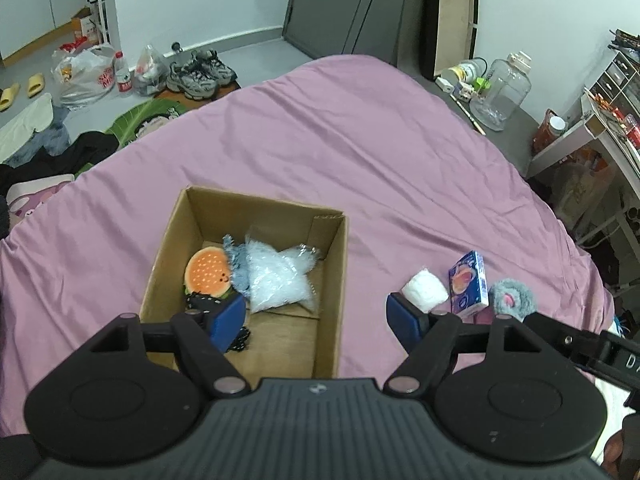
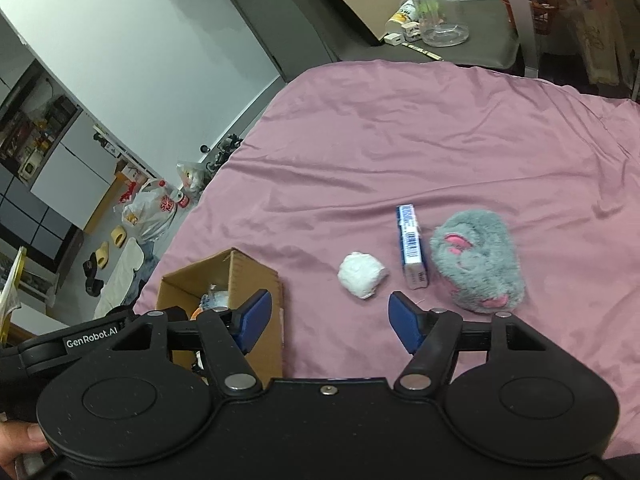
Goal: Organize soft objects
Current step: 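Move both tools back toward the grey fluffy plush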
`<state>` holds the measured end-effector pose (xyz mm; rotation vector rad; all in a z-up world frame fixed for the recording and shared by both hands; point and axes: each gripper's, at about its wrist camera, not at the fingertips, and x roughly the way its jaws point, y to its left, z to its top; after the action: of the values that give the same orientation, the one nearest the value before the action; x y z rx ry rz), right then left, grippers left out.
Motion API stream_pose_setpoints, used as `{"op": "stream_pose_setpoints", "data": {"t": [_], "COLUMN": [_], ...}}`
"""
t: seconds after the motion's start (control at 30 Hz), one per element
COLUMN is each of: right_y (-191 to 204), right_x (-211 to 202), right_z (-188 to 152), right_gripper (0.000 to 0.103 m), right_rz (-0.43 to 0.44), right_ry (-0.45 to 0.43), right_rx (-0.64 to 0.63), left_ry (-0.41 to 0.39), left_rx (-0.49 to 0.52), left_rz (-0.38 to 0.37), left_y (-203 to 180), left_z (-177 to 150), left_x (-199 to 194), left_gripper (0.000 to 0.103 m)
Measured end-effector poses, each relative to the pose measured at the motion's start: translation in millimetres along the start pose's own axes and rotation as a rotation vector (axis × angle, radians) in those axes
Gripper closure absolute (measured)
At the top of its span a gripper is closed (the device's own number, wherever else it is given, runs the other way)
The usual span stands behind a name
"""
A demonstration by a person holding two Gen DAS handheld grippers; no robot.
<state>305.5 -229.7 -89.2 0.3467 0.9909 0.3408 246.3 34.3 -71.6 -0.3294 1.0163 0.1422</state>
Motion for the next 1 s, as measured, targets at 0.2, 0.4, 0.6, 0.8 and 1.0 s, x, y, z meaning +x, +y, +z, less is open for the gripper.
{"op": "stream_pose_setpoints", "data": {"t": [0.2, 0.4, 0.6, 0.8, 1.0], "right_y": [-22, -50, -79, -108, -129], "right_x": [1, 2, 2, 8, 21], "right_z": [2, 4, 9, 16, 21], "right_gripper": [0.044, 0.044, 0.049, 0.056, 0.061], "right_rz": [0.008, 0.006, 0.001, -0.011, -0.012], "right_ry": [-0.006, -0.001, -0.016, -0.018, 0.002], "right_rx": [0.02, 0.059, 0.101, 0.139, 0.168], "left_ry": [0.002, 0.014, 0.028, 0.049, 0.066], "left_rx": [0.024, 0.059, 0.08, 0.095, 0.108], "left_rz": [0.0, -0.015, -0.041, -0.084, -0.116], "left_y": [-24, -52, -82, -113, -139], "left_z": [-2, -5, -9, -13, -16], "left_x": [7, 15, 30, 48, 66], "left_gripper": [0.027, 0.027, 0.027, 0.029, 0.034]}}
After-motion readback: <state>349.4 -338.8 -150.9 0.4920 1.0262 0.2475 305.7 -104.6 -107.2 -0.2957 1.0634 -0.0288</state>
